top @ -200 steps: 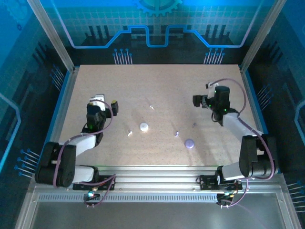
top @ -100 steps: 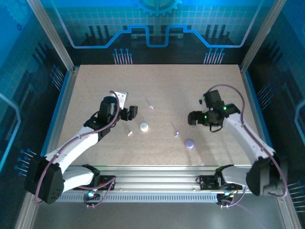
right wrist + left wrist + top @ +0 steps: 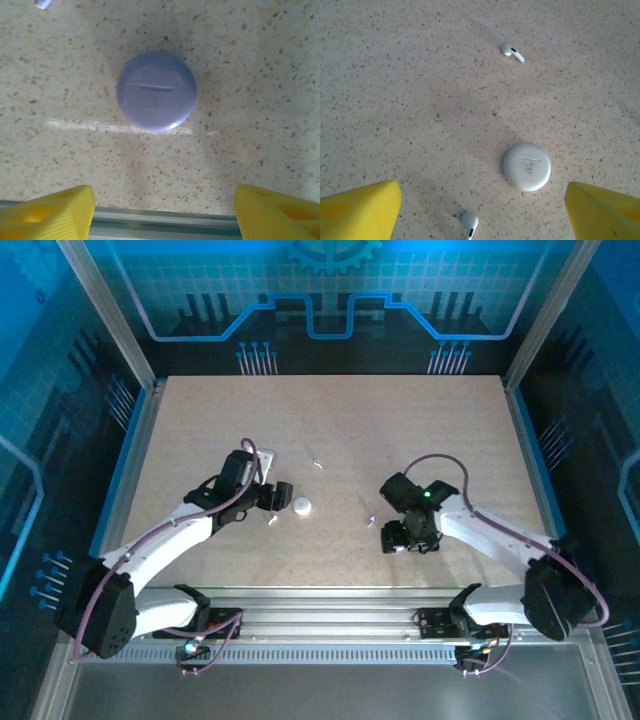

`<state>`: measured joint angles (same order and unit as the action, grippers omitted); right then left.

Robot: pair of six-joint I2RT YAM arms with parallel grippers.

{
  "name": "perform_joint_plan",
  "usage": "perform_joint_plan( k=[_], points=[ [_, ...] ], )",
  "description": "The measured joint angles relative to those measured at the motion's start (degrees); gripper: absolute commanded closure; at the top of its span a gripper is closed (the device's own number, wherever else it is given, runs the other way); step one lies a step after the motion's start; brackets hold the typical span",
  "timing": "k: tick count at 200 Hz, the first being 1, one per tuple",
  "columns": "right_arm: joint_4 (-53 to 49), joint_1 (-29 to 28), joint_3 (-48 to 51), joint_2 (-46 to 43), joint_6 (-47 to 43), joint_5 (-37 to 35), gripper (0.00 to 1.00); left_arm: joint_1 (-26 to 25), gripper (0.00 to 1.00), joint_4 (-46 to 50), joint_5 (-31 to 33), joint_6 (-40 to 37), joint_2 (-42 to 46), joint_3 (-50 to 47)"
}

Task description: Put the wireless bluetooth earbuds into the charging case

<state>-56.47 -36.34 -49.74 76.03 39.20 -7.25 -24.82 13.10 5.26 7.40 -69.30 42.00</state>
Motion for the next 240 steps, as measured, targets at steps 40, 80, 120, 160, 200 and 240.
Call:
perform_joint_plan(
  k=[40, 80, 120, 160, 200, 240],
  points=[
    [2.34, 3.85, -2.84, 7.13, -1.05, 1.49, 0.32, 0.0, 0.12, 0.81, 0.0, 0.04, -0.66, 0.42],
    [3.26, 4.92, -6.23, 13.31, -2.08, 2.32, 0.32, 0.0, 0.12, 1.27, 0.0, 0.04, -3.17, 2.4],
    [3.37, 5.18, -7.02, 17.0, -2.12, 2.27, 0.33, 0.0, 0.12, 1.25, 0.04, 0.04, -4.94, 2.97],
    [3.41, 5.57, -7.02, 18.6, -2.12, 2.27, 0.35, 0.0, 0.12, 1.55, 0.42, 0.26, -6.75, 3.8],
    [4.28, 6.75, -6.88, 18.88, -1.66, 2.14, 0.39, 0.0, 0.12, 1.6, 0.48, 1.57, -6.75, 3.93],
    [6.38, 7.54, -6.25, 19.54, -1.68, 3.43, 0.39, 0.0, 0.12, 1.62, 0.52, 1.75, -6.75, 3.93]
  ],
)
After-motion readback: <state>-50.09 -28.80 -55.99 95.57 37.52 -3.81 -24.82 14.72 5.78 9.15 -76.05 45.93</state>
